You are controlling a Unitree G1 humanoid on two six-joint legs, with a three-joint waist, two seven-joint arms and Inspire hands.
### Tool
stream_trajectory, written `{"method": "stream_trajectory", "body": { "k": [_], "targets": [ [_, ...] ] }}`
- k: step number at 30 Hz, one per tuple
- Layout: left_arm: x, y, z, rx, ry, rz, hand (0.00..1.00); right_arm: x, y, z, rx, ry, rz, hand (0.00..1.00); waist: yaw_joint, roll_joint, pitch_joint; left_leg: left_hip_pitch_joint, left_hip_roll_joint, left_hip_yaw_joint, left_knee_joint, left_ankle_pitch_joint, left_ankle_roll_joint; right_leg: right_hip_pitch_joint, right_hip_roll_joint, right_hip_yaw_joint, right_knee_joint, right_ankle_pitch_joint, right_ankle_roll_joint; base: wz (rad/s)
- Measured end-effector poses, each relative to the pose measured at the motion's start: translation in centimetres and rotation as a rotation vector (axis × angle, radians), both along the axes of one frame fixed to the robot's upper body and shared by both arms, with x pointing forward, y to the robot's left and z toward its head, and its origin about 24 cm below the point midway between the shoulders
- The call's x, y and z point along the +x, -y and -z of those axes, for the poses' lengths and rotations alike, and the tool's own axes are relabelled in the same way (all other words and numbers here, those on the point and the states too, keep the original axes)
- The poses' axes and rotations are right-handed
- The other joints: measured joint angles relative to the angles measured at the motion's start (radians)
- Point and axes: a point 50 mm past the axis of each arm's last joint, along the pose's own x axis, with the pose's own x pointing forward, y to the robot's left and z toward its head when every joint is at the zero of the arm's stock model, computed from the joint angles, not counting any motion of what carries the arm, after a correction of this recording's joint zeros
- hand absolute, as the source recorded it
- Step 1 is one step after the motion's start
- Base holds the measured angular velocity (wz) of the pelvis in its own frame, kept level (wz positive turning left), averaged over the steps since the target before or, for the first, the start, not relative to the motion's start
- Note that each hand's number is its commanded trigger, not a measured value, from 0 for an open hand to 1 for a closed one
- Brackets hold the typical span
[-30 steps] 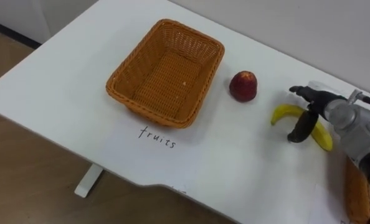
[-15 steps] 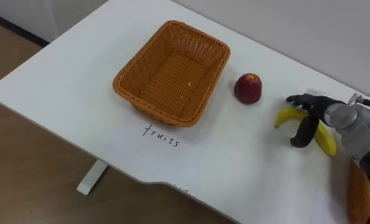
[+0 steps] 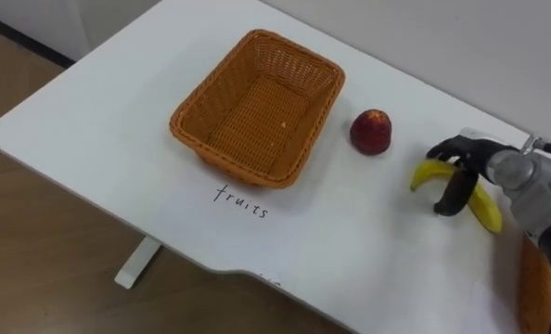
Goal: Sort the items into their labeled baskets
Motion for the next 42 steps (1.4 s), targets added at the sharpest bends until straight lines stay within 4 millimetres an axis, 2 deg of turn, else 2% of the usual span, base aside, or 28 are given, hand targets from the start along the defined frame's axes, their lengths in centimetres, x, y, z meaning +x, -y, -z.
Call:
{"method": "stream_trajectory", "body": {
  "k": [12,29,34,38,41,42],
  "targets": [
    [0.7,0.0,-0.1,0.002,0.016,0.006,0.0,-0.1,0.0,0.1,-0.059,-0.011,-0.013,1.0,0.018,-0.004,0.0022,-0.001,0.0,0.0,-0.013,0.0,-0.001,-0.001,0.003,-0.001,-0.016,0.0,-0.001,0.0],
    [1.0,-0.3,-0.3,0.021,0.016,0.033,0.0,-0.3,-0.1,0.5,-0.059,-0.064,-0.03,1.0,0.018,-0.008,0.0012,0.008,0.0,0.0,-0.012,0.001,-0.001,0.006,0.003,0.0,-0.016,0.0,0.0,0.0],
    [1.0,-0.4,-0.3,0.019,0.03,0.014,0.0,-0.1,-0.7,0.2,-0.039,-0.048,-0.054,1.0,0.006,-0.011,-0.0008,0.017,0.0,0.004,-0.012,0.001,-0.001,0.009,0.003,0.002,-0.015,0.001,-0.001,-0.02],
    [0.9,-0.6,-0.4,0.036,0.039,0.007,0.0,-0.2,-1.9,-0.2,-0.006,-0.011,-0.118,1.0,-0.017,-0.012,-0.0022,0.021,0.0,0.008,-0.013,0.001,-0.001,0.01,0.004,0.015,-0.016,0.0,0.0,-0.03],
    [0.4,-0.6,-0.3,0.038,0.039,-0.036,0.0,0.2,-3.3,-1.4,0.019,0.036,-0.175,1.0,-0.041,-0.007,-0.0031,0.032,0.001,0.018,-0.02,0.001,0.0,0.015,0.004,0.026,-0.016,0.0,0.0,-0.09],
    [0.2,-0.6,-0.3,0.036,0.046,-0.057,0.0,0.3,-3.7,-2.1,0.036,0.07,-0.195,1.0,-0.055,-0.004,-0.0061,0.037,0.001,0.02,-0.025,0.001,0.0,0.018,0.004,0.028,-0.016,0.0,0.0,-0.1]
  ]
}}
